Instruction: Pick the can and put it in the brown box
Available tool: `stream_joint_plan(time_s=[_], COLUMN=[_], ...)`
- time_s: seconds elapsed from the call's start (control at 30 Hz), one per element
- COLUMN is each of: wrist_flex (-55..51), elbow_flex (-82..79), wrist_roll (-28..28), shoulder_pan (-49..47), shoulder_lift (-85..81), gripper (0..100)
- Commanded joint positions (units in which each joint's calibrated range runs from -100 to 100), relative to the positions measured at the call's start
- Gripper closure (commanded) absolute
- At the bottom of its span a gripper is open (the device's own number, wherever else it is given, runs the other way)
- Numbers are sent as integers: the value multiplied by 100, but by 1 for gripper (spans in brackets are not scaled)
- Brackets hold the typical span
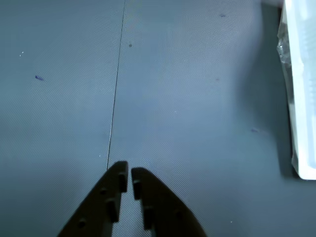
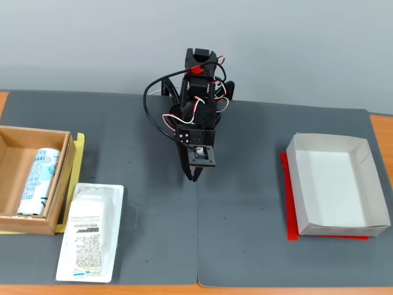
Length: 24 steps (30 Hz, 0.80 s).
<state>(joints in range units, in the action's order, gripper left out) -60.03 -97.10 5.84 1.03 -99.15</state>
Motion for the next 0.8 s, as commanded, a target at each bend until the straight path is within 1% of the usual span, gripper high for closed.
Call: stream_joint_plan(time_s=[0.0, 0.03, 0.1, 0.2, 0.33, 0.6, 0.77], wrist_flex=[-76, -397, -709, -996, -1455, -1464, -1464], elbow_flex=[63, 162, 253, 352, 461, 470, 506], wrist_roll=[-36, -36, -109, -334, -453, -453, -479], shoulder_pan=[-6, -6, -6, -6, -6, -168, -112], shoulder_lift=[-68, -76, -76, -76, -76, -76, -42], gripper=[99, 99, 99, 99, 99, 99, 99])
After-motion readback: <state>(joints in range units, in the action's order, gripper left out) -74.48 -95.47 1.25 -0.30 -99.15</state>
